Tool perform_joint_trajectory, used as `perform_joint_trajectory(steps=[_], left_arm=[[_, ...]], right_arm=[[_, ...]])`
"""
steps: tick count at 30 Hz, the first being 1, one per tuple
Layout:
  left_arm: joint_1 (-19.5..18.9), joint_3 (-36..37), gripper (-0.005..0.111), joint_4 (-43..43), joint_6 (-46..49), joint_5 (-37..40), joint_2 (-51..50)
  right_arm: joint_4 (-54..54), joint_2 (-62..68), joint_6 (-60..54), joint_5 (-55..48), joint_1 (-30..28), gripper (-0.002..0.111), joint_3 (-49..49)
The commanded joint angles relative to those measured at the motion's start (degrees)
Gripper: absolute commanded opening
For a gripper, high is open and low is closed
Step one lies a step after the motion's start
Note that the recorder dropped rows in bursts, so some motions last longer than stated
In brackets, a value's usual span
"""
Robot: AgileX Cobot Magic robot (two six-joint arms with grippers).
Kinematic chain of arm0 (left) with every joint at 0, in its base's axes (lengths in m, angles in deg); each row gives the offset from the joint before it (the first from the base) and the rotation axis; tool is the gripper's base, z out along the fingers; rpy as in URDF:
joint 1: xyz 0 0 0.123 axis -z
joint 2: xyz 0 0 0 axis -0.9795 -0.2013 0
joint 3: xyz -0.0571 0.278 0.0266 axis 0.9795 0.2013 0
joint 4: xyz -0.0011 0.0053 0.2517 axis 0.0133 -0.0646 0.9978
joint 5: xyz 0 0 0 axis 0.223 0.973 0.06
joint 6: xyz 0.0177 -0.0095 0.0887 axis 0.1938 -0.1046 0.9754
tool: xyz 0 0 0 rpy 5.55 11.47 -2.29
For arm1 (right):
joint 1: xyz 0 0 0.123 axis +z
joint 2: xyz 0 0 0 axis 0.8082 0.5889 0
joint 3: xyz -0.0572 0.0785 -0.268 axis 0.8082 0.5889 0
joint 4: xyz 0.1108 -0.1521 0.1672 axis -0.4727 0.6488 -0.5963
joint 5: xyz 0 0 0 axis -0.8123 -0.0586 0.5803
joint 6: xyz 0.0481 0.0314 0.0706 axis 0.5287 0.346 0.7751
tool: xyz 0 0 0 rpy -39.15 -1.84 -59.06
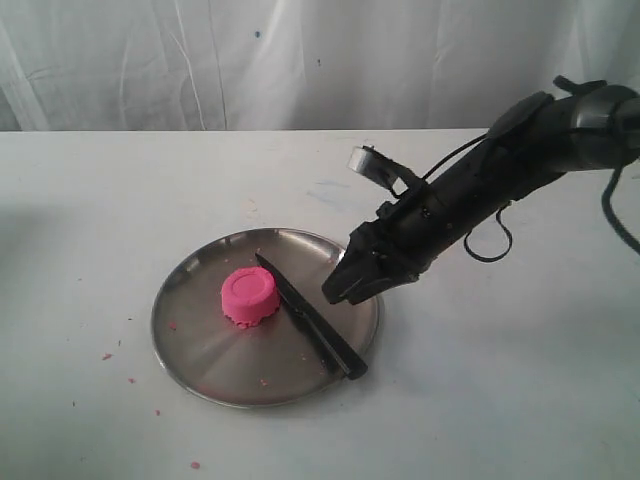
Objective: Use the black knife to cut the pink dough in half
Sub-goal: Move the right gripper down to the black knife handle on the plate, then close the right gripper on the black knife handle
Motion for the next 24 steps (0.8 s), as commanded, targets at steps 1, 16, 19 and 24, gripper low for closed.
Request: perform_joint_trajectory(steps=[1, 16, 19, 24], left_arm=[[0.06, 0.26, 0.0, -0.37, -0.2, 0.03, 0.29], [0.06, 0.26, 0.0, -0.37, -0.2, 0.03, 0.29], [0.06, 0.26, 0.0, -0.37, -0.2, 0.03, 0.29], [0.06, 0.26, 0.0, -0.37, -0.2, 0.03, 0.29]], right_arm=[[2.54, 2.16, 0.5, -1.17, 1.56, 0.045, -2.27], [3.53, 7.61, 0.78, -0.96, 3.05, 0.045, -5.26], [3.71, 8.65, 1.7, -1.7, 3.29, 0.045, -6.82], [5.63, 10.24, 3.36, -2.47, 3.29, 0.045, -8.36]])
